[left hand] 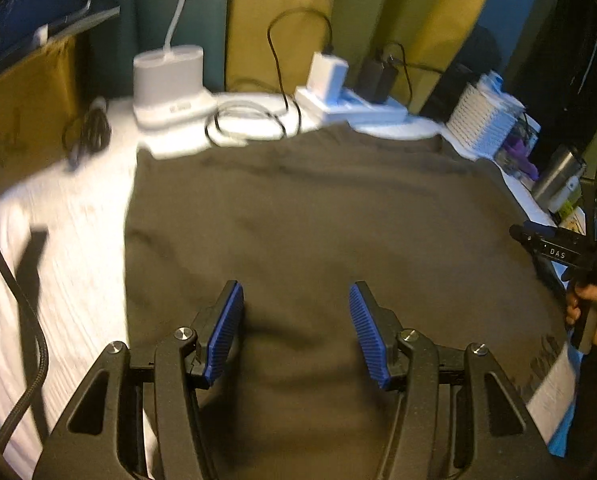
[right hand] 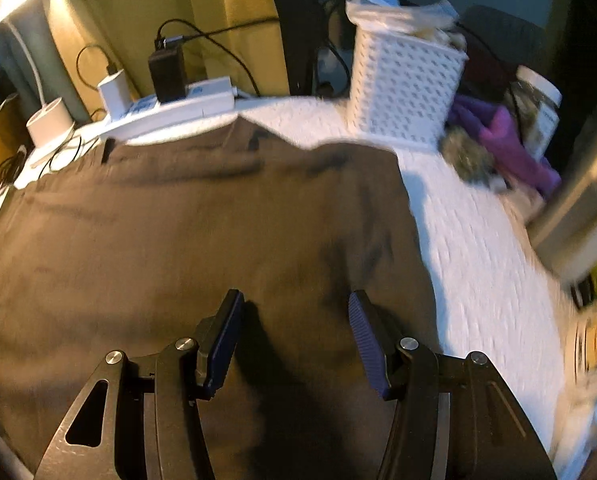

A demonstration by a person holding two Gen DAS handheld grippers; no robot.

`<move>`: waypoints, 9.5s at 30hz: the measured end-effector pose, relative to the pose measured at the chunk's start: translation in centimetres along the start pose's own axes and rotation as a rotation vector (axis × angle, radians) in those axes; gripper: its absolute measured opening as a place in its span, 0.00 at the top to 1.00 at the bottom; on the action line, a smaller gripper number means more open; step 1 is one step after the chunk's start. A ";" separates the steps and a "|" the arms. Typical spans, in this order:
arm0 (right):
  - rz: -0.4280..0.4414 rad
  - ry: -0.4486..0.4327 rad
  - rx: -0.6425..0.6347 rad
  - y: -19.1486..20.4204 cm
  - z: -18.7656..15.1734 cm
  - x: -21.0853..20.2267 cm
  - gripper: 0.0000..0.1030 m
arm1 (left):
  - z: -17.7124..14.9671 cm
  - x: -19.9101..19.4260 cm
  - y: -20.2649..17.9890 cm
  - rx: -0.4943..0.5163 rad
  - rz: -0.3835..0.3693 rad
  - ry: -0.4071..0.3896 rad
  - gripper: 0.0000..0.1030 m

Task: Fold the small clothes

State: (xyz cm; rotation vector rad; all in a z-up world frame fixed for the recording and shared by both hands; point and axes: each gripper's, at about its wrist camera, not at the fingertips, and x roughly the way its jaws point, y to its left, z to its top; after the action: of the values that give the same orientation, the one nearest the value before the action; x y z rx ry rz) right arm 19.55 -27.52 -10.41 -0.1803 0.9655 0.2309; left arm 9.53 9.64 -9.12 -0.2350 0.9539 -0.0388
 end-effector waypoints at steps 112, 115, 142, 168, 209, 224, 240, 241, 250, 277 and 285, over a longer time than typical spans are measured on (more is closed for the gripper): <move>0.522 -0.090 -0.183 28.6 -2.9 -7.7 0.80 | -3.8 -9.7 9.8 -0.081 0.042 -0.185 0.46; 0.513 -0.080 -0.226 30.0 -3.6 -7.8 0.80 | -4.0 -9.9 10.1 -0.081 0.041 -0.186 0.46; 0.558 -0.086 -0.371 31.1 -8.1 -12.1 0.35 | -3.6 -11.1 5.7 0.000 0.013 -0.197 0.38; 0.273 -0.031 -0.143 18.0 -7.4 -4.9 0.34 | -8.4 -5.8 2.8 0.019 0.095 -0.004 0.90; 0.262 -0.051 -0.040 12.4 1.1 1.5 0.34 | 9.7 6.0 0.9 0.182 0.004 0.022 0.58; 0.252 -0.057 -0.031 12.3 1.0 2.0 0.34 | 9.2 6.3 -0.8 0.267 -0.003 -0.006 0.95; 0.321 -0.088 -0.095 16.7 3.0 1.5 0.34 | 10.3 0.5 5.1 0.118 0.084 -0.159 0.96; 0.329 -0.084 -0.097 17.0 3.2 1.9 0.34 | 10.2 0.6 5.4 0.112 0.085 -0.155 0.96; 0.349 -0.057 -0.084 18.6 4.2 4.8 0.34 | 9.3 3.1 8.2 0.055 0.085 -0.075 0.95; 0.271 -0.065 -0.112 19.1 12.3 7.7 0.69 | 9.6 0.9 10.7 -0.031 0.155 -0.100 0.95; 0.227 -0.072 -0.161 19.0 10.2 3.8 0.68 | 6.4 -1.7 6.9 0.038 0.065 -0.079 0.66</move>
State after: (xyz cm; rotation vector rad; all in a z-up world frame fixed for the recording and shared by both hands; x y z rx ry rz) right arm 24.50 -6.24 -8.76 -0.2087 0.8958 0.5209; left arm 13.28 17.74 -5.64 -0.1688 0.8809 0.0120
